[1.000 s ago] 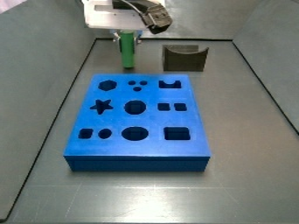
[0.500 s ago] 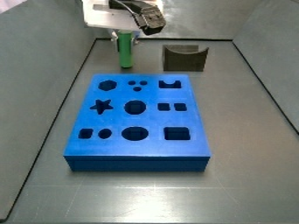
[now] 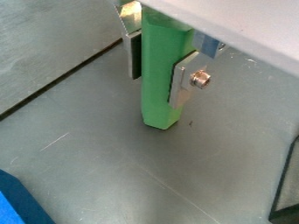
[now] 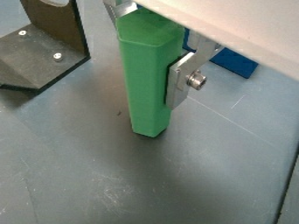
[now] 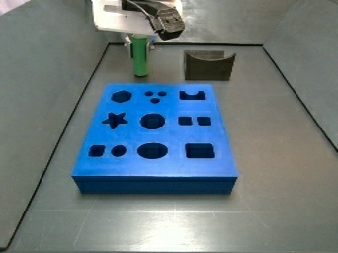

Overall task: Pick up the hexagon object. Move up. Move to above the board. Insert the hexagon object.
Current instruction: Move to above the board.

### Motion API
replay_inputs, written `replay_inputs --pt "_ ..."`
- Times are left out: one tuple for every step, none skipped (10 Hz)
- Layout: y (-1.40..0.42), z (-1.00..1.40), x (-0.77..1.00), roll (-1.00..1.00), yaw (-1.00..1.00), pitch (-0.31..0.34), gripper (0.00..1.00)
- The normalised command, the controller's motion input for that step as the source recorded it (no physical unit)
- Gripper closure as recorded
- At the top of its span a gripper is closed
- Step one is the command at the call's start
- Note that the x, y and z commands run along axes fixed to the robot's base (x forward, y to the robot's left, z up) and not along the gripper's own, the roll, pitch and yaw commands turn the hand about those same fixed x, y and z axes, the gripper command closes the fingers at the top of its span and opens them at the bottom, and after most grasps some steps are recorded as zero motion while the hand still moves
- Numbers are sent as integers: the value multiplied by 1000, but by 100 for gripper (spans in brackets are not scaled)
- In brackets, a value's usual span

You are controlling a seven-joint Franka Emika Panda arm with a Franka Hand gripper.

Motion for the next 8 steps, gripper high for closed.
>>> replay_inputs --pt "77 1000 -114 -88 -48 7 100" --pt "76 1000 -113 -87 -48 5 100" --pt "73 1000 -110 -86 -48 1 100" --pt "73 1000 -109 -85 -48 -1 100" --pt "71 1000 -107 -85 -47 -4 100" --pt "70 1000 -106 -85 -48 -6 100" --pt "68 1000 -104 -85 -50 -9 100" --pt "67 1000 -102 -84 -52 -11 100"
